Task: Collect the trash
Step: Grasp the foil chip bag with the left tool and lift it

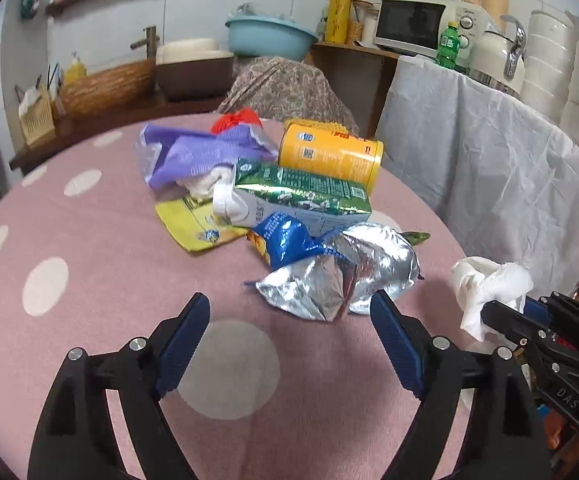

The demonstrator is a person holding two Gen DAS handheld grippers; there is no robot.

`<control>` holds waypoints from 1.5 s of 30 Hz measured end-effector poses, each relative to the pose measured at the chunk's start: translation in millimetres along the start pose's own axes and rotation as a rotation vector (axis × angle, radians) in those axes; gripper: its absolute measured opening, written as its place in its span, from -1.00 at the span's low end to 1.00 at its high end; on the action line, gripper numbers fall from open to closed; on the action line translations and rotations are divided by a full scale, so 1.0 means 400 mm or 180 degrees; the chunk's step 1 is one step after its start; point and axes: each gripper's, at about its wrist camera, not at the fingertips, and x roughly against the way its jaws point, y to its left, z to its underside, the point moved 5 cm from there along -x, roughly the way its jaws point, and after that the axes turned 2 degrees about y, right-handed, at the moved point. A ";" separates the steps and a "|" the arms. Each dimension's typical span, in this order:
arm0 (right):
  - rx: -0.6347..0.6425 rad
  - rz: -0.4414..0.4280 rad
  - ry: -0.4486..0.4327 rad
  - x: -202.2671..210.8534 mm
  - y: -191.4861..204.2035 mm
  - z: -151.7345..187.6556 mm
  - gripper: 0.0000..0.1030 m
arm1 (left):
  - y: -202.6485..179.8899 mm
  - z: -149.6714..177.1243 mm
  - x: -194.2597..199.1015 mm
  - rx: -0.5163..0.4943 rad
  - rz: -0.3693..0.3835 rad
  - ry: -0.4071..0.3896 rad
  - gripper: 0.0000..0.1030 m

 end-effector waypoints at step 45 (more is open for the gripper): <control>-0.0053 -0.0139 -0.0062 0.027 -0.002 0.059 -0.57 | 0.010 0.016 0.054 -0.0106 0.0313 -0.0144 -0.87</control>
